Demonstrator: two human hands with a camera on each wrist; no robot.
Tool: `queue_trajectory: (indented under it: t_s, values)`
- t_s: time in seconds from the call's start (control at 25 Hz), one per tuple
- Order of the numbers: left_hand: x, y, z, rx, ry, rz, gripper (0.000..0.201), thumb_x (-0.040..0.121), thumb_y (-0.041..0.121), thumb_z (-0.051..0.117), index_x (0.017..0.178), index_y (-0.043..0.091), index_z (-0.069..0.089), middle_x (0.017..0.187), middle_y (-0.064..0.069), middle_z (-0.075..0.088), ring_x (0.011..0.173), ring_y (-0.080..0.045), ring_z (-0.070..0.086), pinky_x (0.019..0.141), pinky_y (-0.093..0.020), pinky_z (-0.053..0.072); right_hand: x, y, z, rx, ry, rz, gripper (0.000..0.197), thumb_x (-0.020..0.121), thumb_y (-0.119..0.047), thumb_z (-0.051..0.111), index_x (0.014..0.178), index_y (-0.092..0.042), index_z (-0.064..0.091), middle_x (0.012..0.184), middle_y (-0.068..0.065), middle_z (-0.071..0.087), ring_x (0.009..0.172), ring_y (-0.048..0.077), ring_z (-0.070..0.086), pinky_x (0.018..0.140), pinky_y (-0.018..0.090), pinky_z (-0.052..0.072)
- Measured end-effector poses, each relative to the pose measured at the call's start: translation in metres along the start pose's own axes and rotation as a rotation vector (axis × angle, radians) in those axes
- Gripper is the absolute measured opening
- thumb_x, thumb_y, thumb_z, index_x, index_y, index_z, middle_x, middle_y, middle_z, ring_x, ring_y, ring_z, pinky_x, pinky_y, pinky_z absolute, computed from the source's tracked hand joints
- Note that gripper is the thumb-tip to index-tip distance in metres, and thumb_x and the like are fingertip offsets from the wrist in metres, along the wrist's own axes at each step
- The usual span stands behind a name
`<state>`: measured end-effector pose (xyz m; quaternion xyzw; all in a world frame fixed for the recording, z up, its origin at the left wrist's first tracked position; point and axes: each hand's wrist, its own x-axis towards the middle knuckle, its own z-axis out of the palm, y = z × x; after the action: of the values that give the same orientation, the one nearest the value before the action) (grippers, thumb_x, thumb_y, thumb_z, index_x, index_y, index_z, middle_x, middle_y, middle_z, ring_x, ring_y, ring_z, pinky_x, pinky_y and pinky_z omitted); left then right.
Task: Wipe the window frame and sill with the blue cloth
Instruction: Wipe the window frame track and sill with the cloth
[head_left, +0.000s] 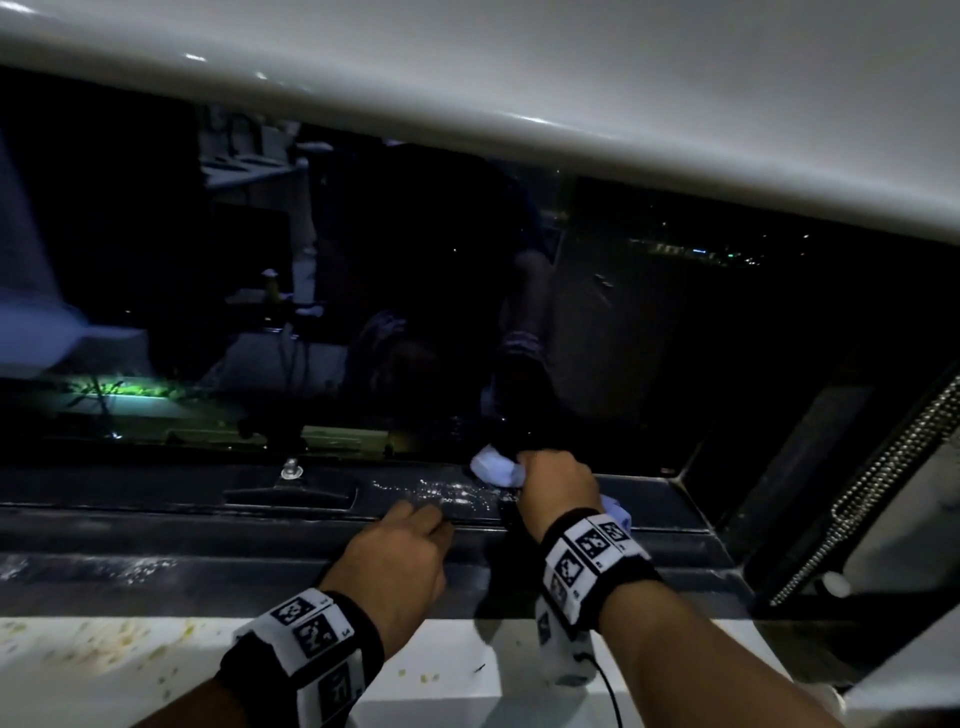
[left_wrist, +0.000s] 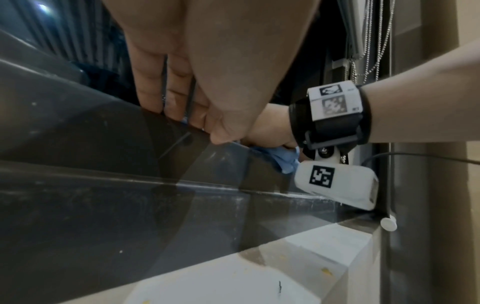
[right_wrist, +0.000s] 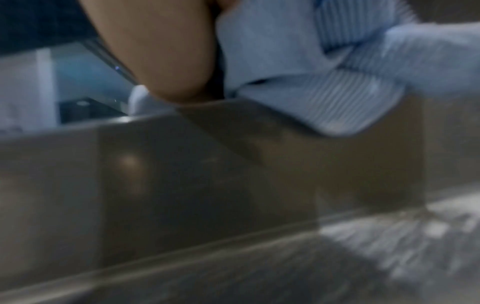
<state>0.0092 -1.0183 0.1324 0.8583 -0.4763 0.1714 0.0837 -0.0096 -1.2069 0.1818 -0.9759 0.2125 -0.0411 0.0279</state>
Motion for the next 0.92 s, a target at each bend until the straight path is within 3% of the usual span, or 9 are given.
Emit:
queue_trajectory:
  t_s: [0.2,0.36,0.44,0.56,0.64,0.68,0.8,0.92]
  values:
    - [0.001,-0.004,0.004,-0.008,-0.008,-0.026,0.032,0.044,0.023,0.076,0.075,0.025,0.068,0.076,0.010,0.063,0.067,-0.014,0.059,0.045,-0.020,0.050,-0.026,0.005,-0.008,0.105,-0.034,-0.245,0.033,0.078,-0.008,0.051,0.104,-0.018,0.068,0.110,0.004,0.067,0.104,0.024,0.060,0.086,0.026,0.044]
    - [0.001,-0.007,0.005,-0.004,-0.024,0.007,0.031,0.043,0.027,0.078,0.072,0.028,0.067,0.071,0.014,0.059,0.064,-0.009,0.056,0.041,-0.019,0.047,-0.047,0.039,-0.008,0.355,-0.016,-0.462,0.036,0.061,-0.014,0.042,0.078,-0.013,0.073,0.082,0.004,0.072,0.079,0.019,0.067,0.073,0.023,0.050]
    - [0.000,-0.007,0.004,0.002,-0.021,0.024,0.033,0.042,0.029,0.078,0.073,0.029,0.068,0.072,0.016,0.058,0.064,-0.006,0.054,0.042,-0.017,0.045,-0.030,0.058,-0.011,0.303,0.006,-0.369,0.028,0.062,-0.008,0.051,0.077,-0.011,0.074,0.080,0.006,0.072,0.078,0.023,0.068,0.073,0.028,0.052]
    - [-0.002,-0.007,0.003,0.009,-0.007,0.026,0.036,0.040,0.031,0.079,0.075,0.030,0.069,0.073,0.018,0.058,0.064,-0.004,0.054,0.042,-0.014,0.044,-0.001,0.053,-0.011,0.074,-0.001,-0.149,0.025,0.067,-0.009,0.064,0.090,-0.018,0.071,0.095,0.003,0.069,0.092,0.023,0.066,0.082,0.028,0.051]
    - [-0.001,-0.006,0.003,0.008,0.006,0.016,0.038,0.039,0.029,0.079,0.075,0.029,0.069,0.075,0.017,0.060,0.064,-0.005,0.055,0.042,-0.014,0.044,0.008,0.028,0.001,0.116,-0.001,-0.029,0.022,0.081,-0.021,0.054,0.099,-0.020,0.067,0.104,0.003,0.068,0.099,0.025,0.063,0.083,0.028,0.048]
    - [-0.001,-0.006,0.004,-0.009,0.018,0.002,0.039,0.040,0.026,0.079,0.077,0.028,0.069,0.077,0.016,0.061,0.065,-0.007,0.056,0.042,-0.016,0.045,0.006,0.015,0.010,0.135,0.006,-0.040,0.025,0.083,-0.025,0.050,0.102,-0.021,0.067,0.107,0.003,0.067,0.100,0.026,0.063,0.083,0.029,0.048]
    - [-0.001,-0.007,0.007,-0.038,0.029,-0.027,0.040,0.043,0.019,0.076,0.081,0.026,0.069,0.080,0.012,0.064,0.065,-0.011,0.057,0.041,-0.020,0.047,-0.032,0.000,0.018,0.211,-0.009,-0.329,0.036,0.074,-0.035,0.043,0.097,-0.023,0.069,0.102,0.001,0.068,0.095,0.024,0.065,0.083,0.030,0.050]
    - [-0.002,-0.009,0.008,-0.060,0.022,-0.041,0.033,0.051,0.022,0.070,0.083,0.027,0.067,0.085,0.014,0.062,0.071,-0.010,0.056,0.045,-0.020,0.049,-0.043,0.015,-0.004,0.308,-0.016,-0.477,0.040,0.065,-0.024,0.039,0.087,-0.022,0.073,0.089,0.000,0.072,0.086,0.019,0.068,0.078,0.025,0.052]
